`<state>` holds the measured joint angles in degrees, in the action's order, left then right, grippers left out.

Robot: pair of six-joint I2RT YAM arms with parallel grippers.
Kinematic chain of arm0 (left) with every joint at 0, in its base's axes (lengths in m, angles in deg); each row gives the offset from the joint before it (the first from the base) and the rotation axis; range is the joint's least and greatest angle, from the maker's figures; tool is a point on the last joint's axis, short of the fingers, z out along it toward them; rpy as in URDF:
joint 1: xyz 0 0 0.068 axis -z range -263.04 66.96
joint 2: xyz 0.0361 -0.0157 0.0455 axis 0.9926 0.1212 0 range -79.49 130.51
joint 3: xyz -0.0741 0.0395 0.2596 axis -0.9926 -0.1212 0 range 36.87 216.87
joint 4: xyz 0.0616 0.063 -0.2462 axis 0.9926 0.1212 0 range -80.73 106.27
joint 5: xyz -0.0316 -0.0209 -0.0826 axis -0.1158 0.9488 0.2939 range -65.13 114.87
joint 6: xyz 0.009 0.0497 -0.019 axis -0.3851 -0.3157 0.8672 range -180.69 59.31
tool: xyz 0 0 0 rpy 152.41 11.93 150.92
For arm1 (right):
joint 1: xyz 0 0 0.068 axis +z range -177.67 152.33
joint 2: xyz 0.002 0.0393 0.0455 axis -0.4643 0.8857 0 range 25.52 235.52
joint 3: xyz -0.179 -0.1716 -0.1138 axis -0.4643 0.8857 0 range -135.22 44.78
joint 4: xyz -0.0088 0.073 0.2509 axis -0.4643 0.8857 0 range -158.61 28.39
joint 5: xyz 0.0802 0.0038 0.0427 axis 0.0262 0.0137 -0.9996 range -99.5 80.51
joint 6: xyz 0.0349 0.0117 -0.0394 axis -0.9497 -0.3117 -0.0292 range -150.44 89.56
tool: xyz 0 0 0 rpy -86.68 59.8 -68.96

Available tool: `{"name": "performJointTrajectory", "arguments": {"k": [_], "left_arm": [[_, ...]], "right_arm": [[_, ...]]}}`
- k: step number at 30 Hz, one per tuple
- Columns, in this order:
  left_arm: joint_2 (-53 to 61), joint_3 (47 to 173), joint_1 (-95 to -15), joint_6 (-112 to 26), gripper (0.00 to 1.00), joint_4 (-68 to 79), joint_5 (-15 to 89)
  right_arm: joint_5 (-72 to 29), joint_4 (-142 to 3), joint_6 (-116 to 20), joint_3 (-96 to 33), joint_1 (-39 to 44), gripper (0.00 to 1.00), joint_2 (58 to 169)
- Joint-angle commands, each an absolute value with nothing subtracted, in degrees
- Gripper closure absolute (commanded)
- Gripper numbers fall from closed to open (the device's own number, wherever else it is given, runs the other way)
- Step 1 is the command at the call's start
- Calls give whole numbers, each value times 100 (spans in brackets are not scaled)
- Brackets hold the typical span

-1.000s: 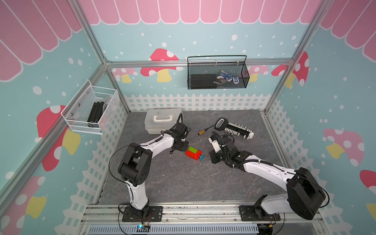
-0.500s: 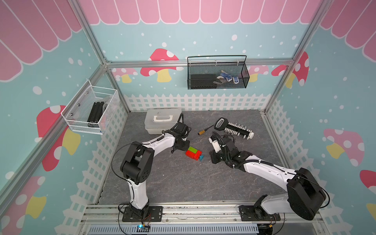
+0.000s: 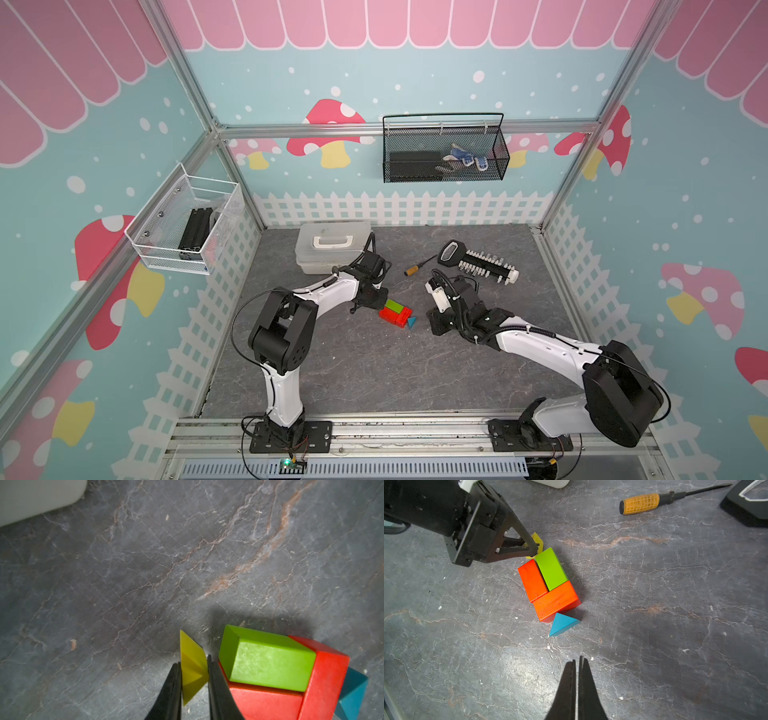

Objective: Assemble a piece of candy with building blocks
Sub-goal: Assemble the building block at the center of the board.

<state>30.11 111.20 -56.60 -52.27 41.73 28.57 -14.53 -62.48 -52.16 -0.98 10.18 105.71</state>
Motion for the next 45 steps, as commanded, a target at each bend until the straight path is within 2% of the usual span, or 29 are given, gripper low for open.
{"name": "performJointTrajectory", "arguments": {"k": [1, 14, 24, 27, 30, 38, 45], "left_arm": [[3126, 11218, -5632, -5214, 77, 4107, 2905], [2852, 11276, -5636, -5033, 67, 4021, 2769], [1878, 11529, -5675, -4818, 63, 4326, 2009], [1678, 11464, -5812, -4739, 63, 4364, 2083], [1678, 11340, -6109, -4594, 69, 4356, 2356], [2314, 11149, -6444, -4301, 98, 4302, 3031], [2575, 11029, -6290, -4208, 100, 4154, 3127]], "right_arm": [[-1513, -6272, -5305, -63, 982, 100, 10651], [-1597, -6292, -5313, -84, 980, 100, 10726], [-1649, -6353, -5375, -84, 978, 100, 10778], [-1536, -6368, -5417, -51, 983, 100, 10759], [-1442, -6414, -5474, -6, 979, 100, 10709], [-1452, -6435, -5514, 65, 982, 100, 10656], [-1427, -6412, -5481, 53, 980, 100, 10642]]}}
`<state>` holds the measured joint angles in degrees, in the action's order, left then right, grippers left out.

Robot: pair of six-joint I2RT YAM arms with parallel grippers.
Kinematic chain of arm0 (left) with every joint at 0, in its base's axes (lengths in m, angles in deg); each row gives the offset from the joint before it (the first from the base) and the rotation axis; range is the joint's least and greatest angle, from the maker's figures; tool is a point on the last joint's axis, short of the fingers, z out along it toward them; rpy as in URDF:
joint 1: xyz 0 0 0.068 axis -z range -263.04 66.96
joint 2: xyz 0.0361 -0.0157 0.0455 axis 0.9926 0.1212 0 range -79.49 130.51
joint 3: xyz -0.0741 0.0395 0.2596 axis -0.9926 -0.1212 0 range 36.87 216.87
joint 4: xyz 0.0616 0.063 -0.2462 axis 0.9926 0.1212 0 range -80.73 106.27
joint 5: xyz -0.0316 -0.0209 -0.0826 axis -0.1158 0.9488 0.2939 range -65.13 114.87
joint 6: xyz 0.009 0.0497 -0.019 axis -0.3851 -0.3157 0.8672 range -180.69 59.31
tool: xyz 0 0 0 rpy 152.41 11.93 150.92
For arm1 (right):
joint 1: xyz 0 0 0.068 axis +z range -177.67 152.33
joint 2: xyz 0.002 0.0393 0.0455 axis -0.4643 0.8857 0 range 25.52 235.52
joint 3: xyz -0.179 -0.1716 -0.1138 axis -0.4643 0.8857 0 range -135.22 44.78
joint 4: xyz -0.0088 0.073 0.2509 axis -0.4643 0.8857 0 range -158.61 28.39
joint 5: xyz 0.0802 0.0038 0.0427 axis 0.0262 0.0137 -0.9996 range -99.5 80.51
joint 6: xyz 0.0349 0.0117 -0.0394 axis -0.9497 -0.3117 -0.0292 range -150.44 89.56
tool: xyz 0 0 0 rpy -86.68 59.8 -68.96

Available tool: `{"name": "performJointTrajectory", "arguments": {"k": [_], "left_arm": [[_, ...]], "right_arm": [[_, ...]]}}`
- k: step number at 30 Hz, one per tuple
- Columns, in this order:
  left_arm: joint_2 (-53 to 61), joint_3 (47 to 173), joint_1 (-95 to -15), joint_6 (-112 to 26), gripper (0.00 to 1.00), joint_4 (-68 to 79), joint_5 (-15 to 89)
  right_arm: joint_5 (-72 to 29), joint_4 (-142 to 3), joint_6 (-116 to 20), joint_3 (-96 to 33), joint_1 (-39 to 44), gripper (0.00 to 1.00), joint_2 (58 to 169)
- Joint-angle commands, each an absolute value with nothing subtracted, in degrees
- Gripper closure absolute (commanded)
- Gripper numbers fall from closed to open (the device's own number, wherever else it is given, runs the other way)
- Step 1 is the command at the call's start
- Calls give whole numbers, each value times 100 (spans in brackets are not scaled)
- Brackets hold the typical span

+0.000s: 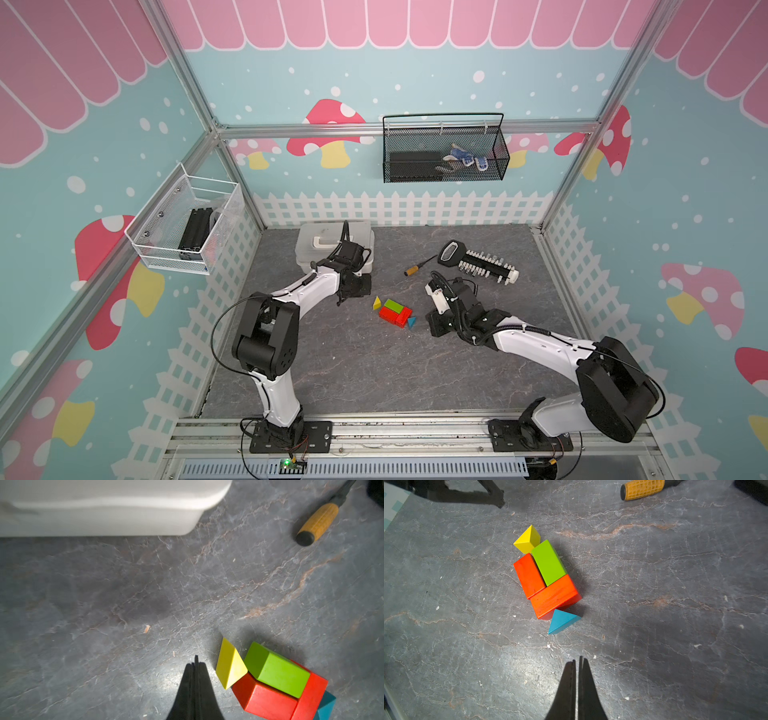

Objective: Assemble a piece of candy with building blocks
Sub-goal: Assemble the building block at the center of the board.

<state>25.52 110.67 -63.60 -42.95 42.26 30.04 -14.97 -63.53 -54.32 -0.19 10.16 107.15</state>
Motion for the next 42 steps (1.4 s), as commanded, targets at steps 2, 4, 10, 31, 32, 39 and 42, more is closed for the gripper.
{"name": "performJointTrajectory", "arguments": {"k": [2, 4, 10, 31, 32, 39, 42], "left_arm": [[2635, 10987, -6249, -4201, 100, 4131, 3102], [2698, 10950, -6222, -4182, 100, 4088, 3119], [2899, 10903, -6124, -4128, 100, 3985, 3186], [3191, 11052, -5977, -4030, 100, 3879, 3221], [3196, 11068, -5978, -4028, 100, 3875, 3225], [3235, 11171, -5981, -4052, 100, 3880, 3146], [3257, 11223, -5980, -4054, 100, 3880, 3103]], "right_arm": [[-1438, -6408, -5480, 49, 981, 100, 10660], [-1458, -6402, -5484, 51, 979, 100, 10680], [-1474, -6402, -5479, 49, 979, 100, 10721], [-1450, -6351, -5452, 145, 976, 100, 10704], [-1448, -6356, -5457, 145, 971, 100, 10706], [-1457, -6351, -5455, 145, 969, 100, 10725], [-1467, -6364, -5463, 154, 969, 100, 10734]]}}
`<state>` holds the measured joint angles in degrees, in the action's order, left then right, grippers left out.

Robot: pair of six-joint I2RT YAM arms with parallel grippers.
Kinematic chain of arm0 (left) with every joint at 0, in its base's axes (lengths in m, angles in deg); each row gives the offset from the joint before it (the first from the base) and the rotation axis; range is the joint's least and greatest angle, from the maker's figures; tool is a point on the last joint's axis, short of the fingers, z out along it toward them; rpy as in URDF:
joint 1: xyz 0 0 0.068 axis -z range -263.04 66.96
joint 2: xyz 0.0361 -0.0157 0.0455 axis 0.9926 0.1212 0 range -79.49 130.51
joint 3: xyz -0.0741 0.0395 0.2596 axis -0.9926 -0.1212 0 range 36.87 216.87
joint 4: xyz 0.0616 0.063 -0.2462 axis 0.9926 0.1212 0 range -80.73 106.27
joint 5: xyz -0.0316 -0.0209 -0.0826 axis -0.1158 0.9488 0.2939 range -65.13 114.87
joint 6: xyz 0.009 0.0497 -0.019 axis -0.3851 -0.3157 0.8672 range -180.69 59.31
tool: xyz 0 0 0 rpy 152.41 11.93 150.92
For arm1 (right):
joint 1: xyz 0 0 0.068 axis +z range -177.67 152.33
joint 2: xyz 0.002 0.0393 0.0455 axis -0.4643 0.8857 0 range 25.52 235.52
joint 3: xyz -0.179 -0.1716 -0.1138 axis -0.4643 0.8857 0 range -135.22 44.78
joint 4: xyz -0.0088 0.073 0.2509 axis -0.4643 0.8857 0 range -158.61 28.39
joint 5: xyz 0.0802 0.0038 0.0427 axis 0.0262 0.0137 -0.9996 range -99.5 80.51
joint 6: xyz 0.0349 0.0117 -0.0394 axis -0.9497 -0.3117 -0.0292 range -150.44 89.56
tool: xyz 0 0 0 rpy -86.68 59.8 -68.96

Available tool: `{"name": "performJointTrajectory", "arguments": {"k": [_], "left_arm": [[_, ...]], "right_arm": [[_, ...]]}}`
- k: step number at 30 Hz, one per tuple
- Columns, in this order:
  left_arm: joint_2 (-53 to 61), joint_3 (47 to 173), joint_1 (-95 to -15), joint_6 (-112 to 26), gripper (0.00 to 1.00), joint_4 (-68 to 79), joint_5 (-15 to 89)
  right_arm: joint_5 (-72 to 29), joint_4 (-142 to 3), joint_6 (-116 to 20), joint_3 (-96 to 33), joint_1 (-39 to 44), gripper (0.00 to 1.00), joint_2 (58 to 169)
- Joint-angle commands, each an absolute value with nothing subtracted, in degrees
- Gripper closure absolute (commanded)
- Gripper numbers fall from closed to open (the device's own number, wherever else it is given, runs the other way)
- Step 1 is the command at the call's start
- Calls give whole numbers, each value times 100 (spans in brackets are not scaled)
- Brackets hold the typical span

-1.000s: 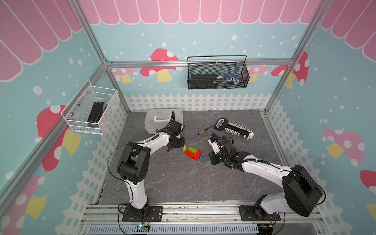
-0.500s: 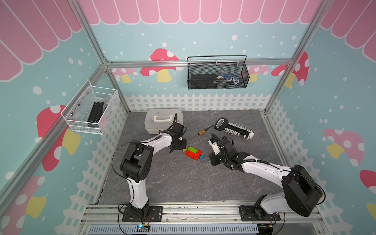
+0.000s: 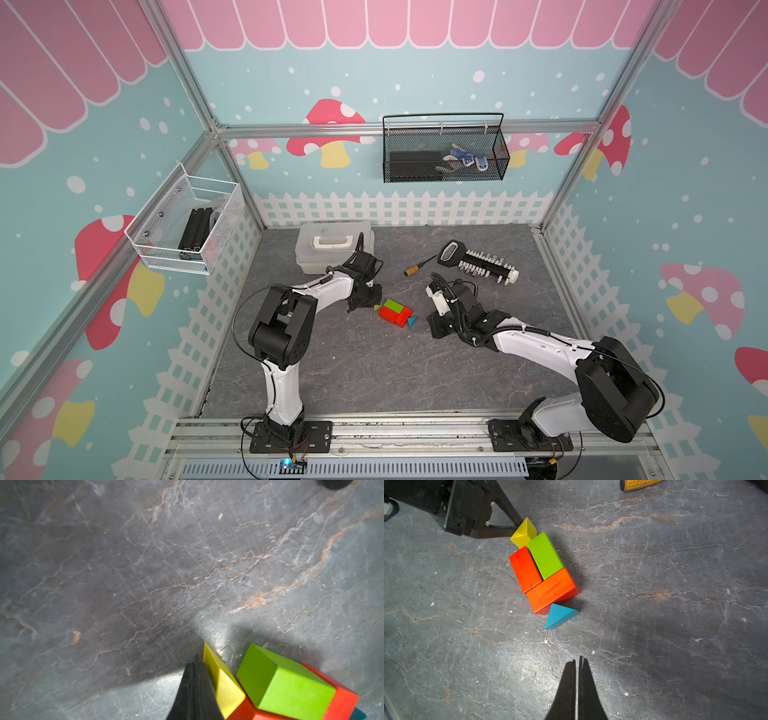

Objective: Assemble a piece of candy with building blocks
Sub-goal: Assemble the building block at the center of the board.

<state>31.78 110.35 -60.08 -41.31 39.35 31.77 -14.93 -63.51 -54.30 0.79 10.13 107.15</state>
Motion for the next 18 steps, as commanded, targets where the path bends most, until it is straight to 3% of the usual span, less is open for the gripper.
{"name": "performJointTrajectory", "arguments": {"k": [1, 18], "left_arm": [[3266, 11249, -5985, -4054, 100, 3879, 3102], [3398, 11455, -5980, -4010, 100, 3875, 3227]], "right_arm": [[-1470, -6368, -5461, 154, 969, 100, 10737], [-1510, -6371, -5461, 127, 970, 100, 10821]]}}
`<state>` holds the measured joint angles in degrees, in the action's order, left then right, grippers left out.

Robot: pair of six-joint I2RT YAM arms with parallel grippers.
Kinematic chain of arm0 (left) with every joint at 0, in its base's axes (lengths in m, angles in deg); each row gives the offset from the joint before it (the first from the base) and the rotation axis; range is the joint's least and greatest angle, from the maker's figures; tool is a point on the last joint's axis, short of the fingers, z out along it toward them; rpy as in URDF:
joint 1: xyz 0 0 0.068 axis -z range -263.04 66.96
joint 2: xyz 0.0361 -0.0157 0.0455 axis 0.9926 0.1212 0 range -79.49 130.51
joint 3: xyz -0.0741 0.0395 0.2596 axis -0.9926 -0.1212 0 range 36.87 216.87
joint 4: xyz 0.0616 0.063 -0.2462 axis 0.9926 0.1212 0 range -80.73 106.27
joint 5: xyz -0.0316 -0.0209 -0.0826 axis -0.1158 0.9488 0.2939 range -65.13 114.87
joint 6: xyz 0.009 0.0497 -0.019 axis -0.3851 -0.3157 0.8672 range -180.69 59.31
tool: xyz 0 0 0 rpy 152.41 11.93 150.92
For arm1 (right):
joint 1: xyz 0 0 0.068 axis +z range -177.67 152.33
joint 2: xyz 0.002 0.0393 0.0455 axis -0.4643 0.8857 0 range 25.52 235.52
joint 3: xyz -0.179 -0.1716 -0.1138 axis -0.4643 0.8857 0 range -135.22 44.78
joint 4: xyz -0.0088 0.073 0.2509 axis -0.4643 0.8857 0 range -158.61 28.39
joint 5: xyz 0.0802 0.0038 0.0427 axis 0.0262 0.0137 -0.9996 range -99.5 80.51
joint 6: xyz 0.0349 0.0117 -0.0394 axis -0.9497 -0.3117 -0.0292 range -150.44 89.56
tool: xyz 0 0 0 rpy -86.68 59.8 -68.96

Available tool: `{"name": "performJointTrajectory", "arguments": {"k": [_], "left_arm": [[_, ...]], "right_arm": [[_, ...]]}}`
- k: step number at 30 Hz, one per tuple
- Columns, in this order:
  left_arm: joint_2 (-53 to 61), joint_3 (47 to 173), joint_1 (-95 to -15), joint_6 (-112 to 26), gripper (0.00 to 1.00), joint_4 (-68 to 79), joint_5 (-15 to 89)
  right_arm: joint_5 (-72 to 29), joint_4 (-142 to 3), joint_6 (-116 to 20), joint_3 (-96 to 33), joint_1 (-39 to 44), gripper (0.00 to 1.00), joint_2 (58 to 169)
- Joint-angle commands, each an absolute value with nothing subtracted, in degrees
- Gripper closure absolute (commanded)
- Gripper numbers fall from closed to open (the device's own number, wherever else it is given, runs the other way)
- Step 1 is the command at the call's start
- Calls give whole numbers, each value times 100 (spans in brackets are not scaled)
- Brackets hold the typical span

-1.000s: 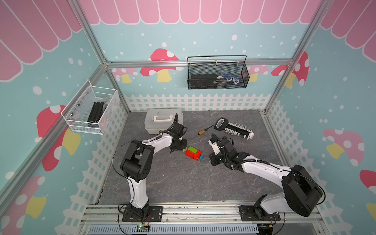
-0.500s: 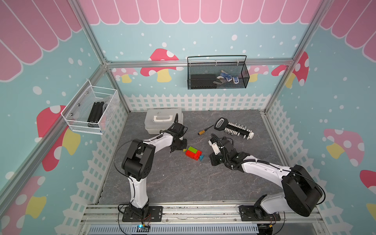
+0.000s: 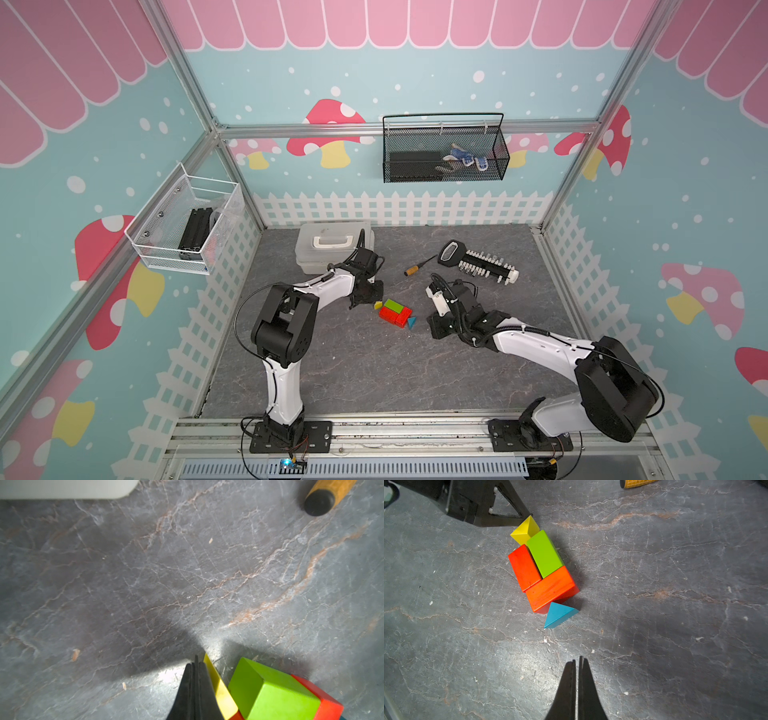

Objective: Assemble a piece of candy with building blocks
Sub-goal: Assemble the building block at the center of the board.

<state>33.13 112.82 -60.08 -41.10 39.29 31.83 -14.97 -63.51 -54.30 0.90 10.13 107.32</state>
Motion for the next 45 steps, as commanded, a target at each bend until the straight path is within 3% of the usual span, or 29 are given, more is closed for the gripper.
{"name": "performJointTrajectory", "arguments": {"k": [1, 45], "left_arm": [[3403, 11461, -5979, -4009, 100, 3875, 3226], [3322, 11435, -5875, -4046, 100, 4009, 3065]], "right_arm": [[-1515, -6373, -5461, 127, 969, 100, 10828], [-1713, -6414, -5492, 23, 969, 100, 11122]]}}
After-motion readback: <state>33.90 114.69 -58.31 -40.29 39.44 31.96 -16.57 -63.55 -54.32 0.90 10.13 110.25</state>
